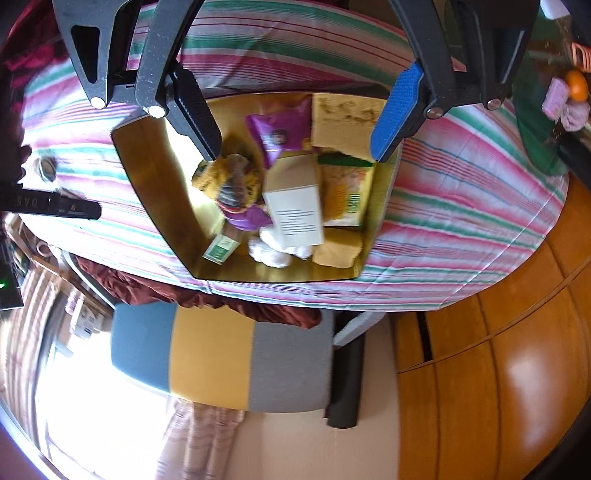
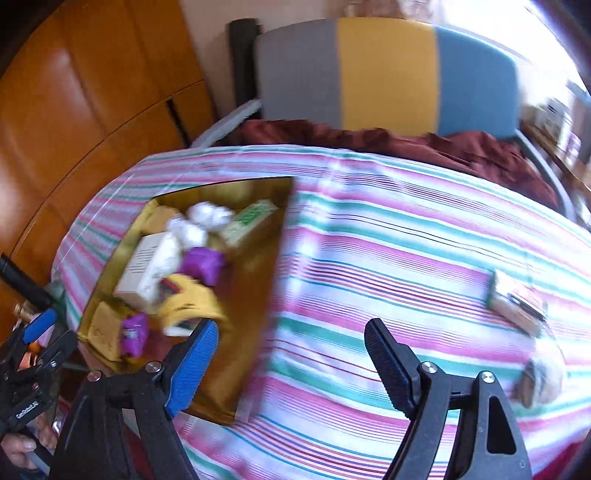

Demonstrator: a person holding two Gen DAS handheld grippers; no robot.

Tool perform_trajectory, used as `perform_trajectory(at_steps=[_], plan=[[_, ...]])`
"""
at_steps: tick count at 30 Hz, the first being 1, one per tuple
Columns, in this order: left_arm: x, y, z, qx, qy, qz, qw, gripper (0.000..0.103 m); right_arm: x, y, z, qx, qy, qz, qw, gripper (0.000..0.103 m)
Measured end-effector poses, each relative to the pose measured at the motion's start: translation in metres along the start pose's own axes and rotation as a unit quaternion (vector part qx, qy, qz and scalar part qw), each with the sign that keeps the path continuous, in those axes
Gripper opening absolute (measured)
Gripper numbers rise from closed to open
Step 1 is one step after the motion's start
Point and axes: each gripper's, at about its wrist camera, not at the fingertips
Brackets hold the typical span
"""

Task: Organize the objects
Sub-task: 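Move both tools back toward the cracker bar and white sock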

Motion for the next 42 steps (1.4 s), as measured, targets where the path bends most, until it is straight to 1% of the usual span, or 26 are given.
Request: perform_trajectory(at_steps=[7,10,13,15,18,20,22,23,24,25,28,32,36,39,42], plan=[[0.000,-0.036,0.004,0.040,0.003,-0.022,0.9990,0.083,-0.025,-0.081,-0.002,0.070,-0.016,-0.059,0.996,0.083],[0.001,-0.052,0.006,0.056,0.003,-0.031,0.9979,0.084,-0.037,-0.121,-0.001,0.104,-0.023,-0.083,0.991,0.083],[0.001,-0.070,0.008,0.075,0.004,-0.041,0.9963,0.084,-0.045,-0.159,-0.001,0.139,-0.031,-0.114,0.983,0.083],[0.002,-0.080,0.010,0.086,0.004,-0.047,0.9951,0.084,-0.048,-0.186,-0.005,0.167,-0.037,-0.130,0.977,0.083],[0.005,-0.097,0.013,0.105,0.005,-0.056,0.9929,0.084,-0.047,-0.226,-0.016,0.221,-0.040,-0.149,0.963,0.083],[0.007,-0.107,0.015,0.118,0.006,-0.059,0.9912,0.084,-0.045,-0.249,-0.029,0.270,-0.038,-0.144,0.951,0.083],[0.010,-0.119,0.017,0.129,0.008,-0.063,0.9896,0.084,-0.043,-0.270,-0.039,0.326,-0.029,-0.123,0.937,0.083],[0.012,-0.125,0.018,0.133,0.009,-0.066,0.9888,0.084,-0.047,-0.276,-0.043,0.347,-0.038,-0.118,0.930,0.083],[0.014,-0.130,0.019,0.137,0.011,-0.068,0.9882,0.084,-0.050,-0.280,-0.045,0.358,-0.044,-0.121,0.925,0.083],[0.016,-0.137,0.020,0.141,0.012,-0.071,0.9873,0.084,-0.052,-0.283,-0.048,0.367,-0.045,-0.122,0.921,0.083],[0.023,-0.153,0.023,0.158,0.014,-0.076,0.9843,0.084,-0.052,-0.289,-0.054,0.391,-0.041,-0.097,0.914,0.083],[0.029,-0.178,0.027,0.182,0.016,-0.088,0.9792,0.084,-0.051,-0.288,-0.055,0.391,-0.040,-0.083,0.916,0.083],[0.037,-0.202,0.029,0.199,0.023,-0.101,0.9744,0.085,-0.046,-0.287,-0.055,0.392,-0.028,-0.069,0.917,0.083],[0.045,-0.218,0.030,0.211,0.031,-0.109,0.9708,0.085,-0.046,-0.288,-0.055,0.396,-0.030,-0.067,0.915,0.083],[0.055,-0.235,0.031,0.225,0.042,-0.116,0.9665,0.085,-0.048,-0.293,-0.058,0.408,-0.033,-0.066,0.910,0.083]])
Point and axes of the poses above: each gripper's, at about its wrist camera, not at the fingertips, and x roughly the way its jaws point, y to its left, z to its top, and after that the axes turned 1 degree about -z, right-handed
